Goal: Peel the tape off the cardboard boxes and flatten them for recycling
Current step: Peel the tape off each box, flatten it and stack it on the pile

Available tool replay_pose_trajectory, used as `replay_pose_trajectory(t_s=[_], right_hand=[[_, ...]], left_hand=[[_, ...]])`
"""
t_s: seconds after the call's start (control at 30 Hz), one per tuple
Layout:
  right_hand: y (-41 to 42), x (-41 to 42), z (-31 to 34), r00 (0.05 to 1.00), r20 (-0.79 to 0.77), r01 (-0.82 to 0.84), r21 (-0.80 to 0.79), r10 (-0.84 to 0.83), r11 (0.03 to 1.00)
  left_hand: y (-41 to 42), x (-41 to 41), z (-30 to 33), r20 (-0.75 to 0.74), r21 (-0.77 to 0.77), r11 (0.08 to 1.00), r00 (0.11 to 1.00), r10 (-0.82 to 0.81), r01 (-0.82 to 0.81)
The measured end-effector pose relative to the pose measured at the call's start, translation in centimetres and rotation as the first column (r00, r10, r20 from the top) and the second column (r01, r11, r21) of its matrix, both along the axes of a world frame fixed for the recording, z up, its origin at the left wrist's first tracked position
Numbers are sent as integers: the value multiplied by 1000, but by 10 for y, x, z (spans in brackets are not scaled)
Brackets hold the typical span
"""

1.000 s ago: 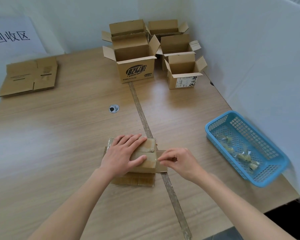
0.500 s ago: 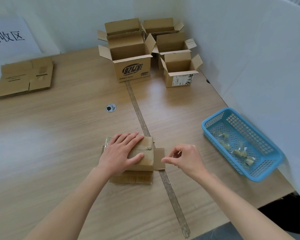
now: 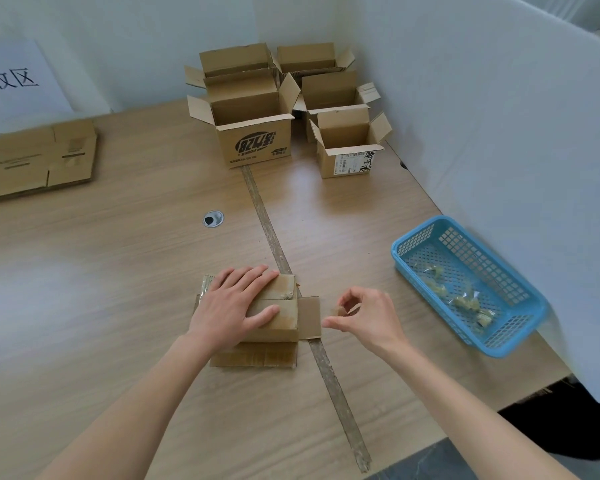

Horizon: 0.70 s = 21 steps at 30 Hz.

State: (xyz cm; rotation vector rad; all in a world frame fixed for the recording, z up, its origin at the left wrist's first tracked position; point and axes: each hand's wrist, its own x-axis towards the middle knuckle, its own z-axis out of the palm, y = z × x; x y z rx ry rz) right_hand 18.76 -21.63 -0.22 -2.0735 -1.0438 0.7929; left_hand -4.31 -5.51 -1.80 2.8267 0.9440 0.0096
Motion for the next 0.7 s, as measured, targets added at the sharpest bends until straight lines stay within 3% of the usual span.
replay_pose_trajectory(t_s=[0.23, 0.53, 0.7], right_hand=[[-17, 10, 11, 996, -57, 67, 82, -62, 994], [-32, 35, 9, 970, -117, -221, -79, 211, 972], [-45, 61, 8, 956, -230, -204, -65, 184, 977]], left_hand=[[-8, 4, 1, 34, -27, 998, 998, 52, -51], [-38, 40, 4, 147, -79, 993, 984, 96, -85], [-53, 81, 5, 157, -48, 999, 987, 18, -11]])
